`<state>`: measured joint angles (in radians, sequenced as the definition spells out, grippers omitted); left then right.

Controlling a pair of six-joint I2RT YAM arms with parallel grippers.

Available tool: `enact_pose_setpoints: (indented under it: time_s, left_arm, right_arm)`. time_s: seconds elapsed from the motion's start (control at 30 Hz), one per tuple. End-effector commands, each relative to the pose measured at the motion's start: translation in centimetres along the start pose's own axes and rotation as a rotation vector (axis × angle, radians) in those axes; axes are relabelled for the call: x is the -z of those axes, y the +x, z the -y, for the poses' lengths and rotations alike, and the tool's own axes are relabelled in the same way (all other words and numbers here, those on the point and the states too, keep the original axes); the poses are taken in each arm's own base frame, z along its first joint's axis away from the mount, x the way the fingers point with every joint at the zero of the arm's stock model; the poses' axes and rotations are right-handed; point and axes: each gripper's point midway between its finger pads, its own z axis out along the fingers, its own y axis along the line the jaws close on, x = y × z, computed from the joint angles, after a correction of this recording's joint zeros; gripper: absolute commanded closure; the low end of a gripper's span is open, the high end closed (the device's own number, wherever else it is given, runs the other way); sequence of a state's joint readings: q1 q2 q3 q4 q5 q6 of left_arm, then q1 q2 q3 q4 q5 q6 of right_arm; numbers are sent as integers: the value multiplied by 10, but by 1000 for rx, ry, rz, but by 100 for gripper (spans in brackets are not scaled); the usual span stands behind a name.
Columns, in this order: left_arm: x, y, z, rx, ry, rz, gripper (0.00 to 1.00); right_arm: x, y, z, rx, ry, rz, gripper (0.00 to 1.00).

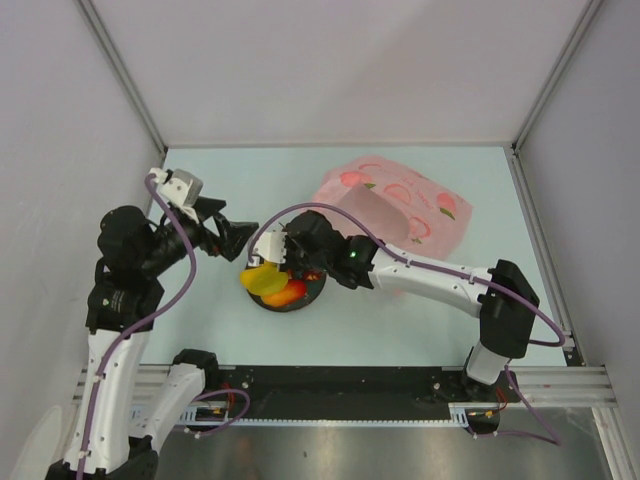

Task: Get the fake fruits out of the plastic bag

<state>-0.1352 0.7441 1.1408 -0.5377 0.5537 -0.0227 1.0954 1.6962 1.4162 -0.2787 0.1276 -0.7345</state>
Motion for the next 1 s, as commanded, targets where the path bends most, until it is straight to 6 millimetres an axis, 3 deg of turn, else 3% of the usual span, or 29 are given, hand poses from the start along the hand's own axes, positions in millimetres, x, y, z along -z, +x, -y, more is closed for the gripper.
enact_pose_setpoints:
  time_s: [0.0, 0.17, 0.53, 0.87, 0.97]
  left_arm:
    - [-2, -9, 1, 1, 13, 32, 6]
    - [-3, -8, 1, 5, 18, 30, 6]
    - [-4, -4, 1, 8, 21, 28, 6]
    - [-4, -1, 2, 12, 24, 27, 6]
    - [-4, 0, 2, 13, 25, 27, 6]
  right_arm:
    - [11, -29, 31, -20, 89, 78, 100]
    - [6, -28, 27, -29, 80, 78, 100]
    - [5, -55, -22, 62, -33, 125, 100]
    - [-14, -51, -17, 87, 31, 103, 98]
    - [-17, -51, -17, 86, 36, 103, 84]
